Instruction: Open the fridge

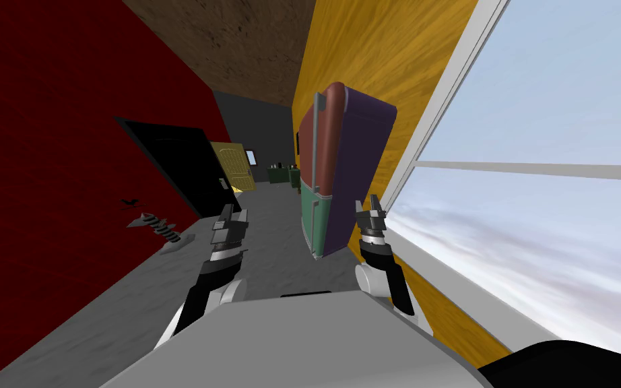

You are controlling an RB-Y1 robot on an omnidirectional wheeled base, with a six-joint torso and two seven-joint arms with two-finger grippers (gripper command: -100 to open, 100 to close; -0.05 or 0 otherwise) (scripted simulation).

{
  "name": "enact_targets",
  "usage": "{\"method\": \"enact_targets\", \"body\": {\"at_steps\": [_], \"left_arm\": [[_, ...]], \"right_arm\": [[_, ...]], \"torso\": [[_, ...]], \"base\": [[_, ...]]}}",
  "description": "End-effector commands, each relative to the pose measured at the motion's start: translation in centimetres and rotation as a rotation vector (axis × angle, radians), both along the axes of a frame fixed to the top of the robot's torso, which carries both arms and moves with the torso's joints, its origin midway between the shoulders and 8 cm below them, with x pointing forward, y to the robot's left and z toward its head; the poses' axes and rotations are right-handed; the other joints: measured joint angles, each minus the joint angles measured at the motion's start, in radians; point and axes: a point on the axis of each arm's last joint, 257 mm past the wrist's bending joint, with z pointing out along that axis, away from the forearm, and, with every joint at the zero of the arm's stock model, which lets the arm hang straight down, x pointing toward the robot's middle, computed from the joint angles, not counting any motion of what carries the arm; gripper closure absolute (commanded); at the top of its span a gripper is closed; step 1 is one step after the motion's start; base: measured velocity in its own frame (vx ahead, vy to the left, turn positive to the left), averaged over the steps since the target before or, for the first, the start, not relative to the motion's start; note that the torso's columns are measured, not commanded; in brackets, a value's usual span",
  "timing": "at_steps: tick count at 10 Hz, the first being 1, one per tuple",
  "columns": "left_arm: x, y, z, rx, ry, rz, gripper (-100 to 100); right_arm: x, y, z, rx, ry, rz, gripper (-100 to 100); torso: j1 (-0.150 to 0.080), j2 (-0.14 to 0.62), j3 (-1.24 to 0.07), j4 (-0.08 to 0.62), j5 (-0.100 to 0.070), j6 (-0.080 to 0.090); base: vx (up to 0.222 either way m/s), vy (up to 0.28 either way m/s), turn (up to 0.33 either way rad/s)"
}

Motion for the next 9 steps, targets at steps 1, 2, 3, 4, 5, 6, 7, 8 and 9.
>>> {"method": "enact_targets", "body": {"at_steps": [1,2,3,4,5,6,7,8,9], "left_arm": [[0.0,0.0,0.0,0.0,0.0,0.0,0],[0.0,0.0,0.0,0.0,0.0,0.0,0],[0.0,0.0,0.01,0.0,0.0,0.0,0],[0.0,0.0,0.01,0.0,0.0,0.0,0],[-0.01,0.0,0.01,0.0,0.0,0.0,0],[-0.01,0.0,0.01,0.0,0.0,0.0,0],[-0.01,0.0,0.01,0.0,0.0,0.0,0],[-0.01,0.0,0.02,0.0,0.0,0.0,0],[-0.01,0.0,0.02,0.0,0.0,0.0,0]], "right_arm": [[0.0,0.0,0.0,0.0,0.0,0.0,0],[0.0,0.0,0.0,0.0,0.0,0.0,0],[0.0,0.0,0.01,0.0,0.0,0.0,0],[0.0,0.0,0.01,0.0,0.0,0.0,0],[-0.01,0.0,0.01,0.0,0.0,0.0,0],[-0.01,0.0,0.01,0.0,0.0,0.0,0],[-0.01,0.0,0.01,0.0,0.0,0.0,0],[-0.01,0.0,0.02,0.0,0.0,0.0,0],[-0.01,0.0,0.02,0.0,0.0,0.0,0]], "torso": [[0.0,0.04,-0.082,0.041,0.0,0.0],[0.0,0.104,-0.209,0.105,0.0,0.0],[0.0,0.175,-0.351,0.176,0.0,0.0],[0.0,0.248,-0.497,0.248,0.0,0.0],[0.0,0.322,-0.644,0.322,0.0,0.0],[0.0,0.396,-0.792,0.396,0.0,0.0],[0.0,0.47,-0.939,0.47,0.0,0.0],[0.0,0.544,-1.087,0.544,0.0,0.0],[0.0,0.618,-1.234,0.617,0.0,0.0]], "base": [[0.0,0.0,0.0],[0.0,0.0,0.0],[0.0,0.0,0.0],[0.0,0.0,0.0],[0.0,0.0,0.0],[0.0,0.0,0.0],[0.0,0.0,0.0],[0.0,0.0,0.0],[0.0,0.0,0.0]]}}
